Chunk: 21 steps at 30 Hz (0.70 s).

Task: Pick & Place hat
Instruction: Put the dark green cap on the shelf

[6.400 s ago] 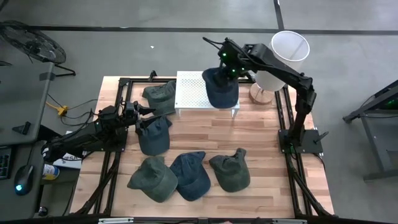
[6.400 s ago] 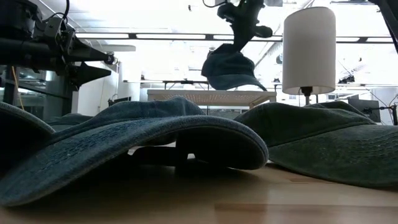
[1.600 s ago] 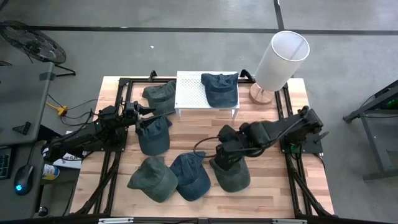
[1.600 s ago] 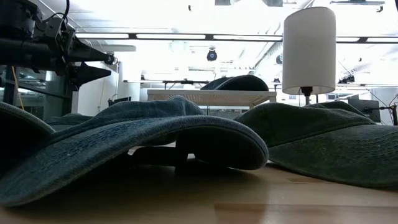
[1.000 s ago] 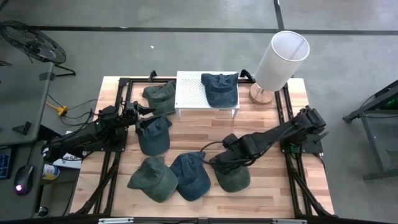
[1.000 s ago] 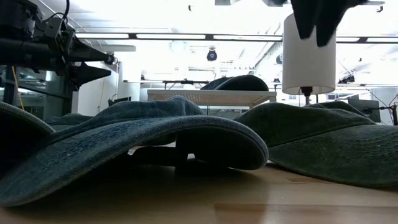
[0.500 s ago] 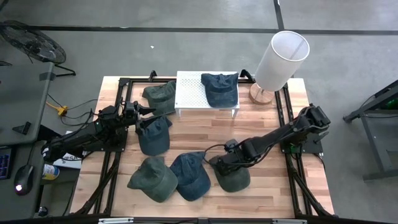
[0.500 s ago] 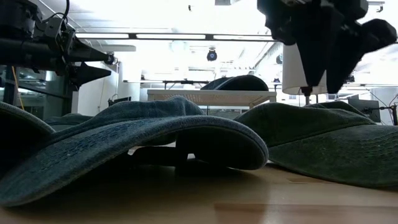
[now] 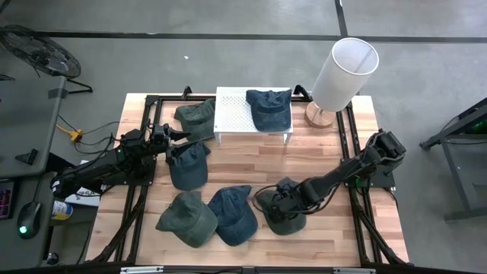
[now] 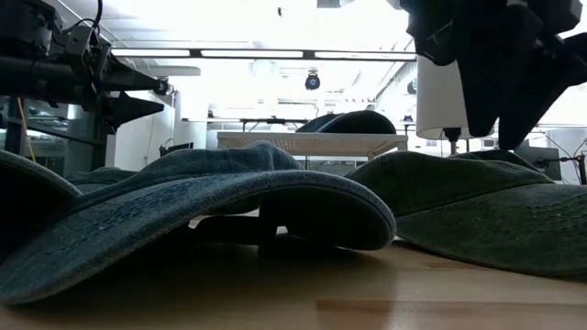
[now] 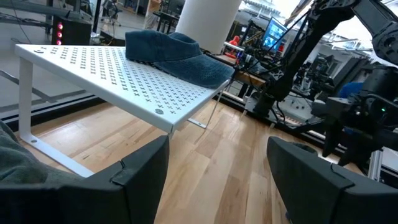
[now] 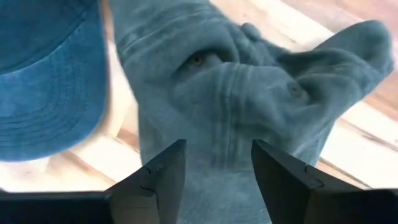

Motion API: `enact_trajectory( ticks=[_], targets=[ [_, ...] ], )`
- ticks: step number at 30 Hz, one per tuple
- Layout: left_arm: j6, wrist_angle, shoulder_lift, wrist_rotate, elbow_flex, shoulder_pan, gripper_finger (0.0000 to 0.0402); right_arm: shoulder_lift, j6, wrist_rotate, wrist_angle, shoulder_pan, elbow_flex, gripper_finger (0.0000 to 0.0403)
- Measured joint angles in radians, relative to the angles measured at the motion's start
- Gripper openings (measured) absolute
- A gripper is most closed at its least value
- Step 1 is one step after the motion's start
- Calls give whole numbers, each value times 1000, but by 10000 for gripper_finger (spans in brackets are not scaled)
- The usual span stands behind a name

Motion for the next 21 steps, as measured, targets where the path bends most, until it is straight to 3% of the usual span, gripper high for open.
enact_trajectory(
  ticks=[15, 21],
  targets=[
    [0, 0, 0, 0, 0, 0, 267, 79, -17, 82, -23, 0, 0, 273],
    [0, 0, 0, 0, 0, 0, 267, 79, 16, 46, 66, -3, -74, 273]
  ],
)
